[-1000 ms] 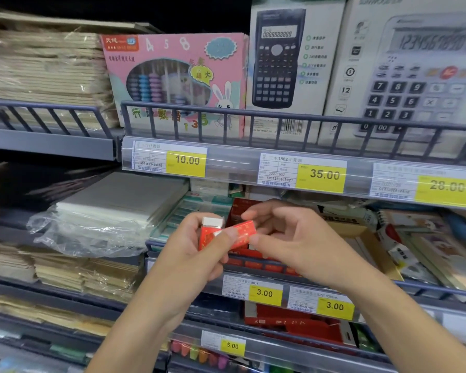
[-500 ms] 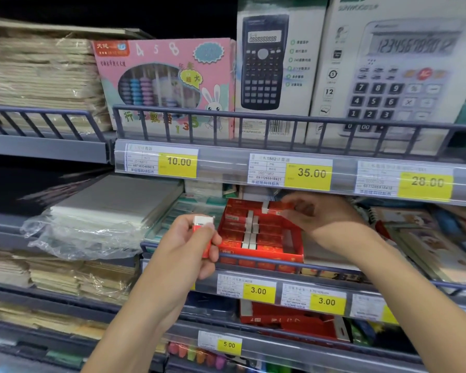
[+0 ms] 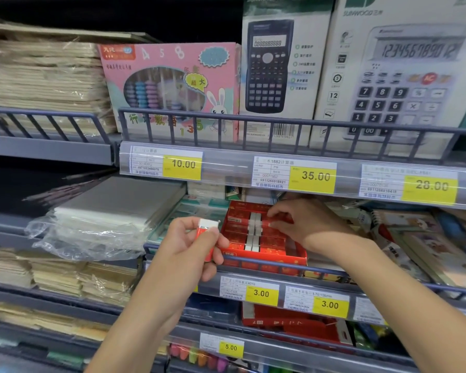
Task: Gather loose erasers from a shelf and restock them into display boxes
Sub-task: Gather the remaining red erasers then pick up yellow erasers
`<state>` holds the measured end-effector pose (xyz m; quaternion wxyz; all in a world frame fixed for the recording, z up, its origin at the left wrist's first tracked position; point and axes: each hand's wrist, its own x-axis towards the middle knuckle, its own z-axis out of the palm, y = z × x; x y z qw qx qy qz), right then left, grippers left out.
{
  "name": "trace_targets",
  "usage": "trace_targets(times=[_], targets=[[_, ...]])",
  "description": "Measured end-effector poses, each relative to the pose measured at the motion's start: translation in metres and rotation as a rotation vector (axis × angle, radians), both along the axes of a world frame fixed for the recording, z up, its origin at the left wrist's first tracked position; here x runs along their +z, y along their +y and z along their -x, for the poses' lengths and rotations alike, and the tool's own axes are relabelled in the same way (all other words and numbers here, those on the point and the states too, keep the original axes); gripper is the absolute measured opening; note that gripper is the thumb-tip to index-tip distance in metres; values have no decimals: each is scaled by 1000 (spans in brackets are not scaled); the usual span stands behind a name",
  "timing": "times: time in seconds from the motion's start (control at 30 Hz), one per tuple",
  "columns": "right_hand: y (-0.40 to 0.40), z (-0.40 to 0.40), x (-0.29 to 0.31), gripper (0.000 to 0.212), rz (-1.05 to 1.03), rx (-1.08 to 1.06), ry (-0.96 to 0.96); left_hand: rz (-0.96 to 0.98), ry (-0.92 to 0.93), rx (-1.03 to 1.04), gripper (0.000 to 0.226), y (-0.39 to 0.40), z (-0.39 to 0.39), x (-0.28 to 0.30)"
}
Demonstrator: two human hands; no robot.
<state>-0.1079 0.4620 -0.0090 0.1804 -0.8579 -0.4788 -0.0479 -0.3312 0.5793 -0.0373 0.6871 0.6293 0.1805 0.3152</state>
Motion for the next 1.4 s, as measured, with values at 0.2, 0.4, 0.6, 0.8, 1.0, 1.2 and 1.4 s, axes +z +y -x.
trace_targets(times=[0.2, 0.4, 0.6, 0.8, 1.0, 1.2, 1.4], targets=[[-3, 8, 3, 27, 2, 12, 14, -39, 33, -37, 6, 3, 3, -2], [-22, 54, 5, 28, -340, 313, 499, -139, 0, -72, 17, -2, 3, 0], [-26, 76, 4, 49, -344, 477, 436, -134, -12, -77, 23, -6, -1, 2], [-31, 70, 8, 25, -425, 467, 248, -244, 19, -8, 29, -8, -1, 3], [-28, 42, 11, 18, -420, 166, 402, -978, 195, 273, 30, -1, 1, -12], [2, 28, 11, 13, -216, -14, 326, -1378, 241, 211, 42, 7, -5, -32], [27, 33, 9, 14, -97, 43, 243, -1428, 165, 259, 36, 12, -10, -42]])
